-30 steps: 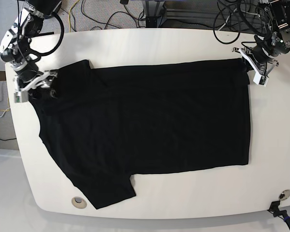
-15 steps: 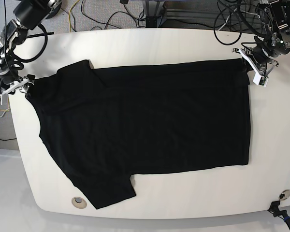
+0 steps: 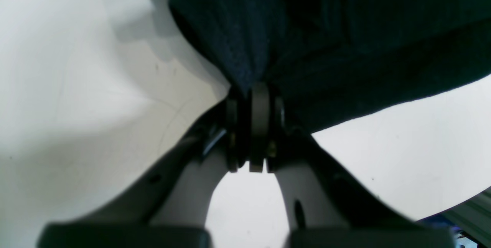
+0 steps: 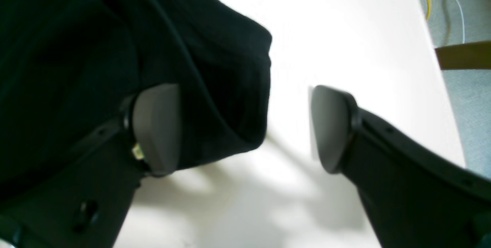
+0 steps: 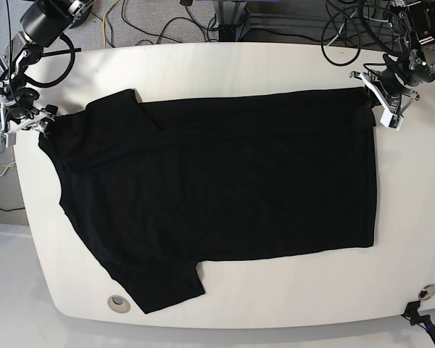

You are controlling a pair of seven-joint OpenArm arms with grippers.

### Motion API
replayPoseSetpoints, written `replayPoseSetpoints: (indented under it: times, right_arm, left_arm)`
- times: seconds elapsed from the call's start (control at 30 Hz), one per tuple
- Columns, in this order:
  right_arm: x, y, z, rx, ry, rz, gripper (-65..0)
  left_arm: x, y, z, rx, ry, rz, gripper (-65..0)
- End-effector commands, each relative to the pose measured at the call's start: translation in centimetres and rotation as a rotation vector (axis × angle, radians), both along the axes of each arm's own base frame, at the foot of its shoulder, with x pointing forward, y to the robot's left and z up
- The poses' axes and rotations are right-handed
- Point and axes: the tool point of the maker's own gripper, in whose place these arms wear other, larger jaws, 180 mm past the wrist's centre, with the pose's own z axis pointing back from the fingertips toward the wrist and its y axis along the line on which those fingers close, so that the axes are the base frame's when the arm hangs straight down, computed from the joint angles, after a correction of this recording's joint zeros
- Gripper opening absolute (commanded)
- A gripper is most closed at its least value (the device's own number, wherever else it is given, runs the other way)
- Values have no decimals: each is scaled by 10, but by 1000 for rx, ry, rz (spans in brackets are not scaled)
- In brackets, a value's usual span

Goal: Fold the T-shirt properly
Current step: 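Lift and pull the shoulder edge toward the robot with both grippers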

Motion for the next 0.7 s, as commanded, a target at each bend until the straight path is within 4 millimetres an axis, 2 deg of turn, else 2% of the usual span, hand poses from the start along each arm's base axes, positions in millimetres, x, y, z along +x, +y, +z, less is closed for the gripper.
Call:
replayPoseSetpoints:
  times: [0.0, 0.17, 0.37, 0.4, 0.47, 0.57, 0.6, 0.67]
  right_arm:
    - [12, -4, 16, -14, -66, -1, -161]
    - [12, 0, 13, -4, -67, -2, -234]
    - [12, 0, 13, -3, -67, -2, -249]
    - [12, 0, 12, -4, -66, -2, -270]
    - [11, 0, 12, -2, -63, -3, -372]
    - [5, 2, 3, 17, -43, -9, -609]
    - [3, 3, -3, 32, -31, -13, -650]
    - [-1, 5, -11, 50, -13, -18, -650]
  left_arm:
    - [-12, 10, -6, 52, 62, -3, -650]
    - [-11, 10, -6, 52, 61, -3, -650]
    - [-11, 11, -5, 54, 60, -2, -650]
    - [-11, 12, -5, 55, 60, -3, -650]
    - [-10, 17, -3, 71, 60, -8, -650]
    - [-10, 18, -2, 72, 60, -9, -650]
    - [-10, 18, -2, 72, 60, -9, -650]
    - [-10, 18, -2, 72, 60, -9, -650]
